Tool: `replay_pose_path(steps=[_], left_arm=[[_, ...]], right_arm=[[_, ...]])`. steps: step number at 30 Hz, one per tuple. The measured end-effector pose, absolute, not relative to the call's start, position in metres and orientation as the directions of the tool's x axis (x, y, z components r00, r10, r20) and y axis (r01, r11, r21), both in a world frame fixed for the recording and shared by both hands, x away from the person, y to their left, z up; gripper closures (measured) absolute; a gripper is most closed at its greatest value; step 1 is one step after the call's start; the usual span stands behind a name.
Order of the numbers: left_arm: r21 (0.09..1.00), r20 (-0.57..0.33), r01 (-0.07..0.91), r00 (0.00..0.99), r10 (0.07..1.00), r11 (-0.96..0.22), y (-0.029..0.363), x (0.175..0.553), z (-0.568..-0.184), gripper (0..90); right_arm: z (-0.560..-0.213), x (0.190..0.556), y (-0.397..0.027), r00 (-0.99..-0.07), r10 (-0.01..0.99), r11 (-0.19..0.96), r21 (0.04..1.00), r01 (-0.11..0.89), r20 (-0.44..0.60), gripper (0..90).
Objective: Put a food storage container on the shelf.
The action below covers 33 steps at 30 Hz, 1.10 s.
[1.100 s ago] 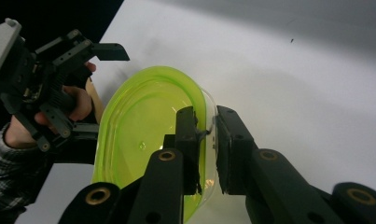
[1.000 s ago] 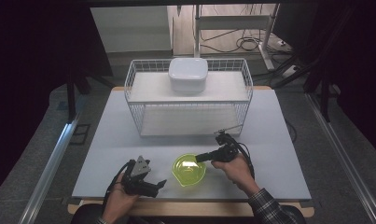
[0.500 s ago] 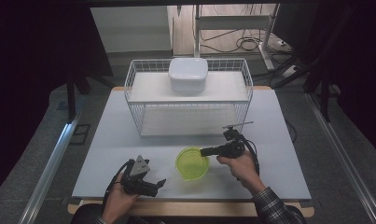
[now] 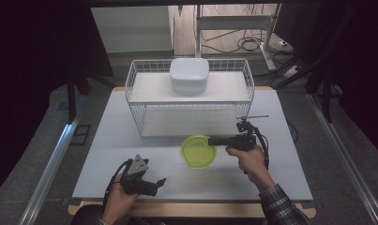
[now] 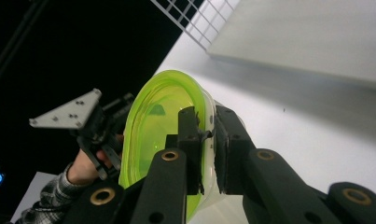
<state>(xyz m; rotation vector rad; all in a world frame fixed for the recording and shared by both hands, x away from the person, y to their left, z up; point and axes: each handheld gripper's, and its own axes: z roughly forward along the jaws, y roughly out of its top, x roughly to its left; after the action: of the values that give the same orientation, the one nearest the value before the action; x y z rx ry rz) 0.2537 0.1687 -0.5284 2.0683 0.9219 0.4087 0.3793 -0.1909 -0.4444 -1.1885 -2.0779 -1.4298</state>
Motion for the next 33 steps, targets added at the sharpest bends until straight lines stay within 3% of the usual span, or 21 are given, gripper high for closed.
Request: replay_pose_path(steps=[23,33], left_arm=[[0.785,-0.032,0.468,0.684,0.729,-0.405,0.168,0.255,-0.529,3.4],[0.789,-0.044,0.472,0.682,0.73,-0.393,0.169,0.255,-0.529,3.1]], right_arm=[[-0.383,0.391,-0.193,-0.632,0.428,0.05,0.682,0.73,0.646,82.3],[-0.34,0.403,-0.191,-0.649,0.414,0.008,0.71,0.704,0.638,82.3]])
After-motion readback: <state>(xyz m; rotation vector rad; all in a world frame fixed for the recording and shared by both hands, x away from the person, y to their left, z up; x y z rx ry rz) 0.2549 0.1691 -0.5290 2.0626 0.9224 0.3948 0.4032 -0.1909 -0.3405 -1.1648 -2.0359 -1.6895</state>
